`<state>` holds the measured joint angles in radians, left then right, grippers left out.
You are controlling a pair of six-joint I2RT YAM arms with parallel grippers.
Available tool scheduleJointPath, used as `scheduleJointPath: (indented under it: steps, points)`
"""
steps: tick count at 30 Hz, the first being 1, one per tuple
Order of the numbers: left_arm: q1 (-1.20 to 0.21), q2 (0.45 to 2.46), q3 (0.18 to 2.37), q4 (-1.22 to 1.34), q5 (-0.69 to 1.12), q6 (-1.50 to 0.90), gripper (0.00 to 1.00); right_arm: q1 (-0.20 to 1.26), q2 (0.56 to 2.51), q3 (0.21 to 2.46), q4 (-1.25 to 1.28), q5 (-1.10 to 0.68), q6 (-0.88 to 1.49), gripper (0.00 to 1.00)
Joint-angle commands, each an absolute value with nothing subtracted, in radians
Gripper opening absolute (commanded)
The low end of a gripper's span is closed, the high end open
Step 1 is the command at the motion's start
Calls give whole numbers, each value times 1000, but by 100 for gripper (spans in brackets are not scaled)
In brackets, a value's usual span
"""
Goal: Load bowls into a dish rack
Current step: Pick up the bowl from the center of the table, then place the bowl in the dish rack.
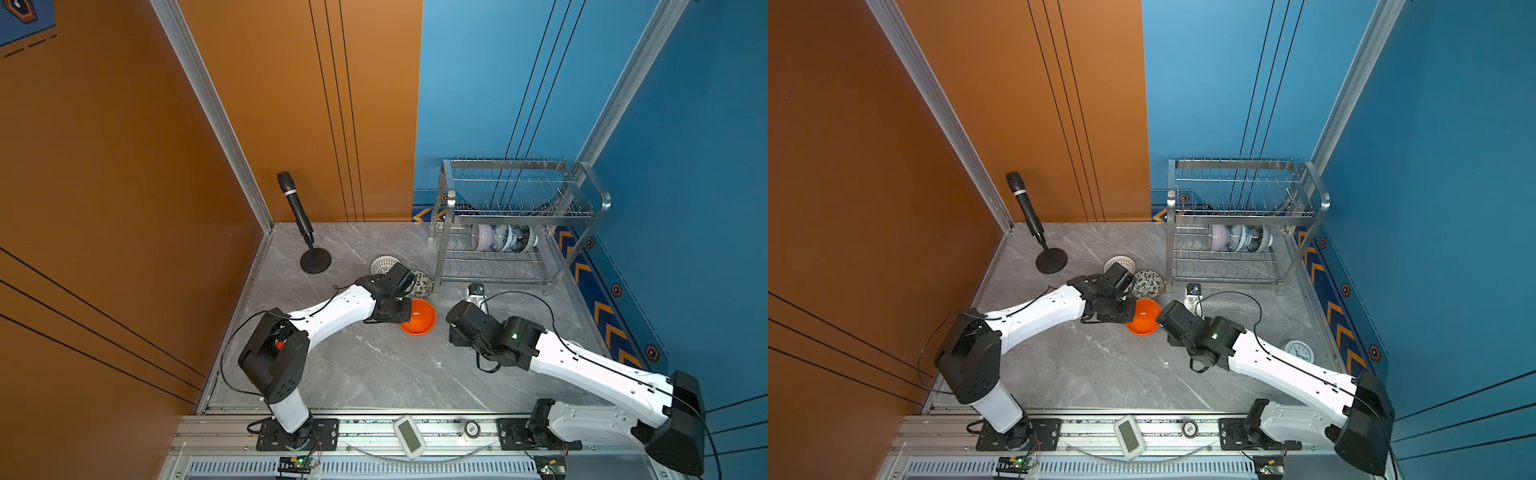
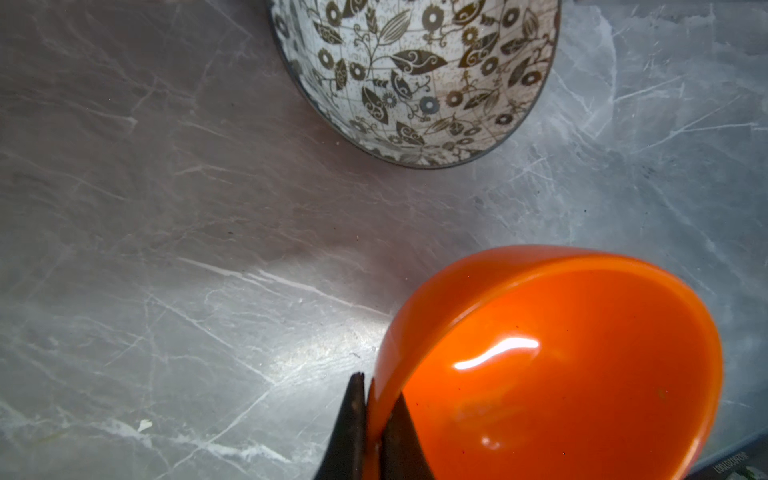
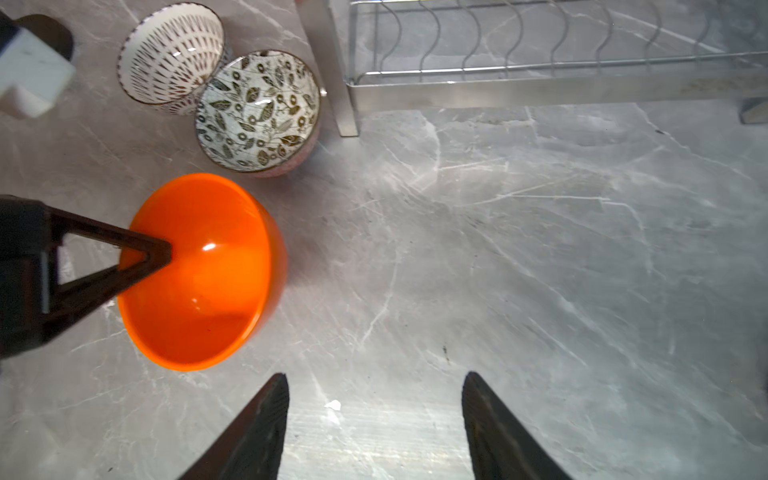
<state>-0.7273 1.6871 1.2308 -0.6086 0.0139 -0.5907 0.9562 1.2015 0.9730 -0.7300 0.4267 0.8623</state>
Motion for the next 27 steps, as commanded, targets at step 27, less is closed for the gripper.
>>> scheduleJointPath:
  steps: [27]
  points:
    - [-831,1525,1216,-658,-28,-588,0,934,1359,1055,-632,305,899,33]
